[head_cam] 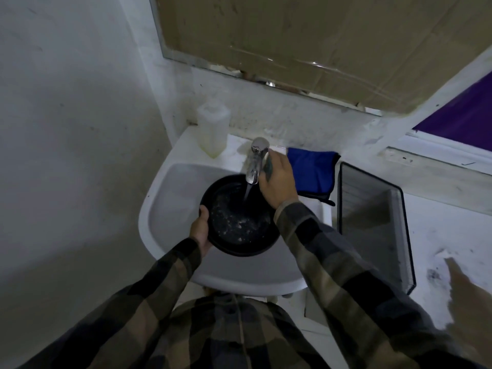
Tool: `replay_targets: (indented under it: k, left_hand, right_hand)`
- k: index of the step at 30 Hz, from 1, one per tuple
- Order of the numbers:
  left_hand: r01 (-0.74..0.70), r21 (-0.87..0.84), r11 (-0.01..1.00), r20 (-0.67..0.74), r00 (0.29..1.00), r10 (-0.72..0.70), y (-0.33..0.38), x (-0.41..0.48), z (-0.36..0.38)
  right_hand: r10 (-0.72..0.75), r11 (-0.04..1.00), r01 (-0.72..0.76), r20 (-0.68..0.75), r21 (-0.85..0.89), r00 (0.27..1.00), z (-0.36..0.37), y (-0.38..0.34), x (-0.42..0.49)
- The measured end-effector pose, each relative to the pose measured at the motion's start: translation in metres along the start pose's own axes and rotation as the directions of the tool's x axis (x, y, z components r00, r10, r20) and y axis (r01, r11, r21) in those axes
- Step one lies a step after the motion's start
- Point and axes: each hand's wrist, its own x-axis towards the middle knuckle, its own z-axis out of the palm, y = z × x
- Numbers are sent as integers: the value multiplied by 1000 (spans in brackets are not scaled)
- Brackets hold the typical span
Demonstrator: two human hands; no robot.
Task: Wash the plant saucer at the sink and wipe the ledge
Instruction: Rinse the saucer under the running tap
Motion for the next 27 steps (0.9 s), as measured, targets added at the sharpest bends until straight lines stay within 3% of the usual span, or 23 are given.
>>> replay_targets:
  k: [3, 5, 8, 11, 14, 17, 21, 24, 27]
  left_hand:
    - [-19, 10, 1000, -11, 1000, 19, -3, 2, -6]
    - [-32, 6, 999, -5, 999, 32, -2, -2, -5]
    - [-41, -14, 999, 20, 999, 41, -1, -7, -2]
    - [-21, -39, 999, 59, 998, 23, -1, -8, -2]
    - [2, -60, 998, 93, 996, 4, 1, -10, -1]
    - [35, -42, 999, 156, 987, -28, 3, -13, 1]
    - [119, 28, 993, 232, 965, -122, 5, -15, -2]
    - [115, 33, 993, 255, 959, -120, 7, -14, -2]
    - [88, 34, 996, 238, 967, -94, 13, -10, -4]
  right_hand:
    - [94, 996, -94, 46, -7, 994, 8, 19, -34]
    - [130, 991, -118, 255, -62, 958, 14, 25, -53]
    - [191, 972, -85, 531, -217, 826, 30, 26, -72]
    - [351, 910, -106, 610, -401, 710, 47, 23, -81]
    - [416, 871, -101, 615, -480, 670, 59, 20, -80]
    - [378, 879, -71, 597, -472, 708, 70, 15, -71]
    - [220, 917, 46, 598, -397, 770, 83, 0, -67]
    - [96, 949, 135, 671, -285, 736, 90, -11, -75]
    - [-30, 946, 266, 767, -186, 641, 83, -7, -93]
